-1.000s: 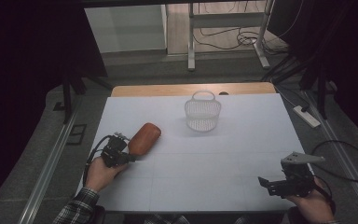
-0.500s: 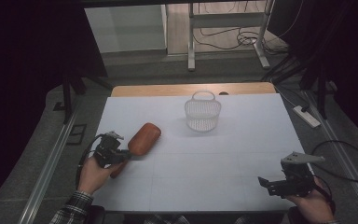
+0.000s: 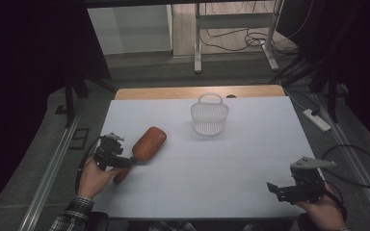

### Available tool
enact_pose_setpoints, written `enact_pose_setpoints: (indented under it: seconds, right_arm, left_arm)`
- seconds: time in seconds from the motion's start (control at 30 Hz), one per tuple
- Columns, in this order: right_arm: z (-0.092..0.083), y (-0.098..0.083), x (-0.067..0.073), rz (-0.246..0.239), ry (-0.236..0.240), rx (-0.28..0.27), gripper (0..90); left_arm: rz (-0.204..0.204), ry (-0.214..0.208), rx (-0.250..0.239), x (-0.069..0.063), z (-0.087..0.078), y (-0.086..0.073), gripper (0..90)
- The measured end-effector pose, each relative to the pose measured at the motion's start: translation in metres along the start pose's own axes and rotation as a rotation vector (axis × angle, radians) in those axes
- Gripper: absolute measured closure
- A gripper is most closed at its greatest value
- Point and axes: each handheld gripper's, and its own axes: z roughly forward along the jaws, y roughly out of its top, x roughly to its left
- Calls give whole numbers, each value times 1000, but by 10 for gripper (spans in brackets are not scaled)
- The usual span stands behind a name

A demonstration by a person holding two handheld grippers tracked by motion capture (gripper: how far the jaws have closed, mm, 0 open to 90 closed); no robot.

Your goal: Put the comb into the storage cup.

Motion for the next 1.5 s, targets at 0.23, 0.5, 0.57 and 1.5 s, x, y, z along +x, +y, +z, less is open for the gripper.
enact_pose_setpoints:
  seconds: [0.23, 0.5, 0.57, 1.5]
  right_arm:
    - [0, 0, 0, 1, 0, 1, 2]
    - [0, 0, 0, 0, 2, 1, 2]
    - [0, 0, 0, 0, 2, 0, 2]
    - [0, 0, 1, -8, 8, 2, 0]
  left_arm:
    - [-25, -73, -23, 7, 1, 0, 27]
    - [-2, -57, -12, 10, 9, -3, 0]
    - [0, -55, -11, 10, 12, -4, 0]
    - [10, -54, 140, 7, 46, -4, 0]
